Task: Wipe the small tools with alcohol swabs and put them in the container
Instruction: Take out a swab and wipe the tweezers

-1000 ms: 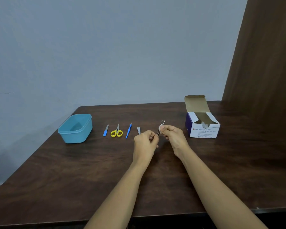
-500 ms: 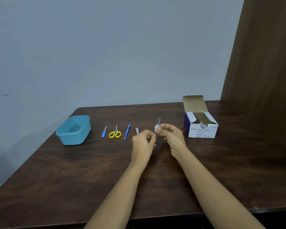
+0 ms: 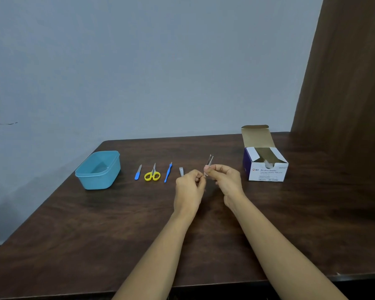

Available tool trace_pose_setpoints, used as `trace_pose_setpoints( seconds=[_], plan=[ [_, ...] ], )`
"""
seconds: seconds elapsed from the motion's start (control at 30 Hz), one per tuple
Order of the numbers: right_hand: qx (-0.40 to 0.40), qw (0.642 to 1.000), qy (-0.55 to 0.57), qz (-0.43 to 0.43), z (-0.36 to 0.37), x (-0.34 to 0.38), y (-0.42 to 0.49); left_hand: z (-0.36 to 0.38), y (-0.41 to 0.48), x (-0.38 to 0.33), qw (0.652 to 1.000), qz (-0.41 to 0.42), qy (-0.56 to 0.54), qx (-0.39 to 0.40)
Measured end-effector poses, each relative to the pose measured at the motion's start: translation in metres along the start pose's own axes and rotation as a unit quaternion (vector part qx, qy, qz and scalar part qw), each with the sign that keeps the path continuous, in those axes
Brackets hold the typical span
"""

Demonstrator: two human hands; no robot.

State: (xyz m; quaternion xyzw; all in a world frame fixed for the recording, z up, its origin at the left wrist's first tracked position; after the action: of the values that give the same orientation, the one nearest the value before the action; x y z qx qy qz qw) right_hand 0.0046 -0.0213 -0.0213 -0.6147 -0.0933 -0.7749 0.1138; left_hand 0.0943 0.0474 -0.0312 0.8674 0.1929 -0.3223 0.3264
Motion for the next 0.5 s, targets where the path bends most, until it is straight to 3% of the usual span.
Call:
trace_pose_setpoints(
  seconds=[0.5],
  plan=[
    [-0.035,0.999,-0.004,0.008,0.0007,-0.0009,0.002,-0.0027,-0.0025,-0.0029,0.999,0.012,0.033,-0.011]
  ],
)
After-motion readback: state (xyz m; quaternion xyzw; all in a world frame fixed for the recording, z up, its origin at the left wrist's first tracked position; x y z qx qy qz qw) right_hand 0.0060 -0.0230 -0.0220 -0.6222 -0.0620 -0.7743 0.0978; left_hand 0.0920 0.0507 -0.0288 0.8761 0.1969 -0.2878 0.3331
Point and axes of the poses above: each hand's wrist, its own y-axis towards the middle knuckle, its own z-axis out of the palm, x = y × z, the point moved 2 cm from there along y, towards the middle knuckle, and after that the axes turned 6 degrees about y, right-handed, at the moved point
